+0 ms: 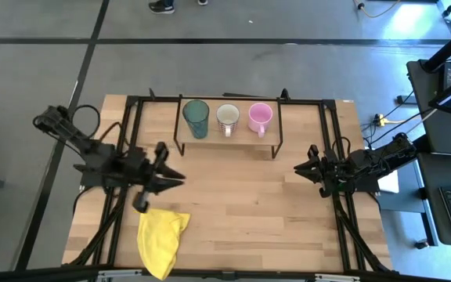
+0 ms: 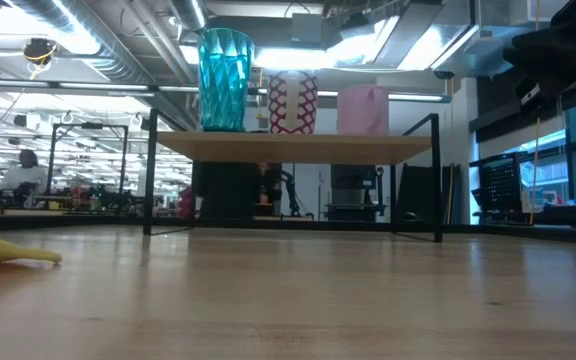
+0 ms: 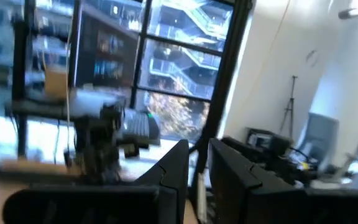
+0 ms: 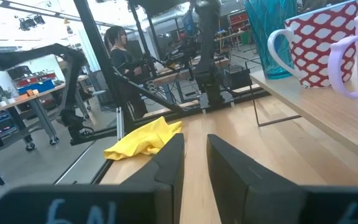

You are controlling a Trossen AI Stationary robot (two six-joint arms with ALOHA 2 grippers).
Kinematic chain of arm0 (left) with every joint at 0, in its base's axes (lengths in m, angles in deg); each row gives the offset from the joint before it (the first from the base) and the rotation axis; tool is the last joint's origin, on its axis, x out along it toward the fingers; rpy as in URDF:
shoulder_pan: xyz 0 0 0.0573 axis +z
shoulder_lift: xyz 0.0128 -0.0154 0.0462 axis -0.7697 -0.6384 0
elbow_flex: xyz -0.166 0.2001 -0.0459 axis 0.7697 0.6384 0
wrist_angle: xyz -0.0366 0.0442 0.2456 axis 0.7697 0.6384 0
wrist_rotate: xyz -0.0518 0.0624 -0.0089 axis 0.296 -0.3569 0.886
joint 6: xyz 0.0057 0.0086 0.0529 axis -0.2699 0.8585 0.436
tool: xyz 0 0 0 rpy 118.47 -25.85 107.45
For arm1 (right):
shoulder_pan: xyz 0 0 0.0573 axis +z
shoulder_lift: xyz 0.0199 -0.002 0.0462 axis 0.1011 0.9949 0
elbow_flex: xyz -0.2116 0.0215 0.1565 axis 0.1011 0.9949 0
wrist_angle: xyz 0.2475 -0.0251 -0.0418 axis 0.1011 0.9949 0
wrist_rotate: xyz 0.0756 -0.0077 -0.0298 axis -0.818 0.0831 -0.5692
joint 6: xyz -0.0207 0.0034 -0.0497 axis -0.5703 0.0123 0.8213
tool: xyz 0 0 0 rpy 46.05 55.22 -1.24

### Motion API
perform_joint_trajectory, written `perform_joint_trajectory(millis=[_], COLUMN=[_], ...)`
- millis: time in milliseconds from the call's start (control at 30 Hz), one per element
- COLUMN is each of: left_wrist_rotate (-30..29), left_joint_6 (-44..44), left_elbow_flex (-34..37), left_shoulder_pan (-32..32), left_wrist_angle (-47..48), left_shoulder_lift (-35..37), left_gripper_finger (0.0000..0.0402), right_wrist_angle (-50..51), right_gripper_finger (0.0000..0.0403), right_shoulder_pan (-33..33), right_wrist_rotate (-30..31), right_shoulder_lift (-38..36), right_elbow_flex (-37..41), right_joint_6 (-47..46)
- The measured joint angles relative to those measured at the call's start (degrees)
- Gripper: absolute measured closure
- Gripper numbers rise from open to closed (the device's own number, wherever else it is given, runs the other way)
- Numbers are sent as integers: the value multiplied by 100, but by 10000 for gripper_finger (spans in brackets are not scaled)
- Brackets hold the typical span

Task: Stack small to large cups/mugs on shelf
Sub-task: Return to Home Position

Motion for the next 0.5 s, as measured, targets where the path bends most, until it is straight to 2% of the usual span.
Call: perform_joint_trajectory(millis=[133, 200, 300, 500], left_wrist_rotate=[-270, -366, -248, -166], left_joint_6=[-911, -744, -31, -102], left_elbow_flex=[1173, 1750, 2423, 3487], left_shoulder_pan=[-185, -262, -389, -509], left_wrist_angle=[-312, -952, -1676, -1499], left_shoulder_lift=[1032, 1414, 2061, 3032], left_gripper_finger=[347, 347, 347, 347], right_wrist_angle=[0, 0, 0, 0], right_gripper_finger=[332, 332, 332, 332], right_shoulder_pan=[0, 0, 0, 0], right_wrist_rotate=[0, 0, 0, 0], right_shoulder_lift=[0, 0, 0, 0], right_elbow_flex=[0, 0, 0, 0], right_joint_6=[-2, -3, -1, 0])
